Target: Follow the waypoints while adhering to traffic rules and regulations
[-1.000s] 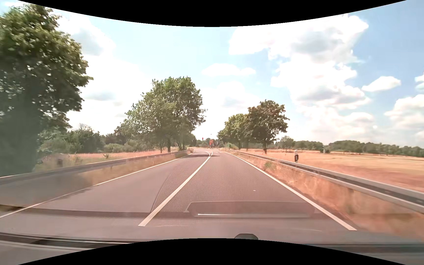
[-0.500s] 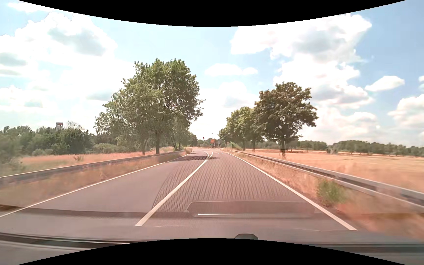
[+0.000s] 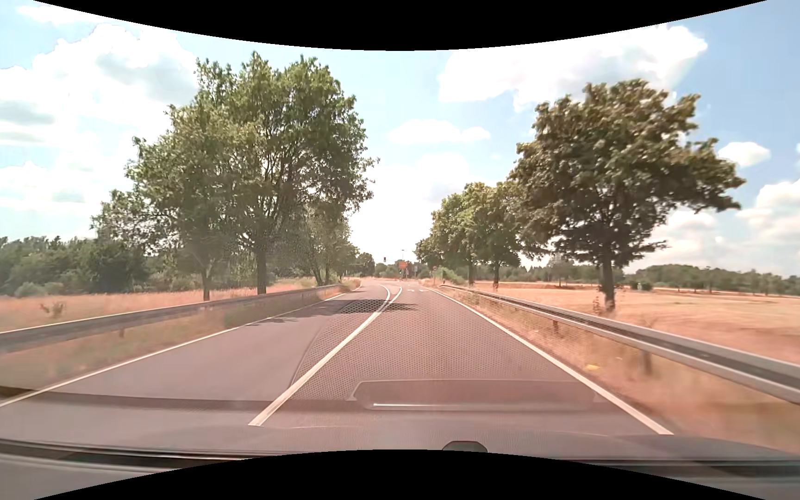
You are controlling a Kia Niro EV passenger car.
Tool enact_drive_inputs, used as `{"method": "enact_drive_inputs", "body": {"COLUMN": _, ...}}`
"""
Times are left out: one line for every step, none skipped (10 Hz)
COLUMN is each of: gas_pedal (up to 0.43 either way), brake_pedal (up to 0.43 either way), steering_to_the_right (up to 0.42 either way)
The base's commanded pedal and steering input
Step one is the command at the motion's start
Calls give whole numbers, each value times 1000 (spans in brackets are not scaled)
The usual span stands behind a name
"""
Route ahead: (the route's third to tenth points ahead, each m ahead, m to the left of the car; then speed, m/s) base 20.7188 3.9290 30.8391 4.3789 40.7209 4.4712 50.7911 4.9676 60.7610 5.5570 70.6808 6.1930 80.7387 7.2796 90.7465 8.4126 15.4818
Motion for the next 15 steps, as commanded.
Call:
{"method": "enact_drive_inputs", "body": {"gas_pedal": 0, "brake_pedal": 0, "steering_to_the_right": -9}}
{"method": "enact_drive_inputs", "body": {"gas_pedal": 0, "brake_pedal": 0, "steering_to_the_right": -9}}
{"method": "enact_drive_inputs", "body": {"gas_pedal": 0, "brake_pedal": 0, "steering_to_the_right": -9}}
{"method": "enact_drive_inputs", "body": {"gas_pedal": 0, "brake_pedal": 0, "steering_to_the_right": -8}}
{"method": "enact_drive_inputs", "body": {"gas_pedal": 0, "brake_pedal": 0, "steering_to_the_right": -8}}
{"method": "enact_drive_inputs", "body": {"gas_pedal": 0, "brake_pedal": 0, "steering_to_the_right": -8}}
{"method": "enact_drive_inputs", "body": {"gas_pedal": 0, "brake_pedal": 0, "steering_to_the_right": -7}}
{"method": "enact_drive_inputs", "body": {"gas_pedal": 0, "brake_pedal": 0, "steering_to_the_right": -7}}
{"method": "enact_drive_inputs", "body": {"gas_pedal": 0, "brake_pedal": 0, "steering_to_the_right": -7}}
{"method": "enact_drive_inputs", "body": {"gas_pedal": 0, "brake_pedal": 0, "steering_to_the_right": -7}}
{"method": "enact_drive_inputs", "body": {"gas_pedal": 0, "brake_pedal": 0, "steering_to_the_right": -7}}
{"method": "enact_drive_inputs", "body": {"gas_pedal": 0, "brake_pedal": 0, "steering_to_the_right": -7}}
{"method": "enact_drive_inputs", "body": {"gas_pedal": 0, "brake_pedal": 0, "steering_to_the_right": -7}}
{"method": "enact_drive_inputs", "body": {"gas_pedal": 0, "brake_pedal": 0, "steering_to_the_right": -7}}
{"method": "enact_drive_inputs", "body": {"gas_pedal": 0, "brake_pedal": 0, "steering_to_the_right": -7}}
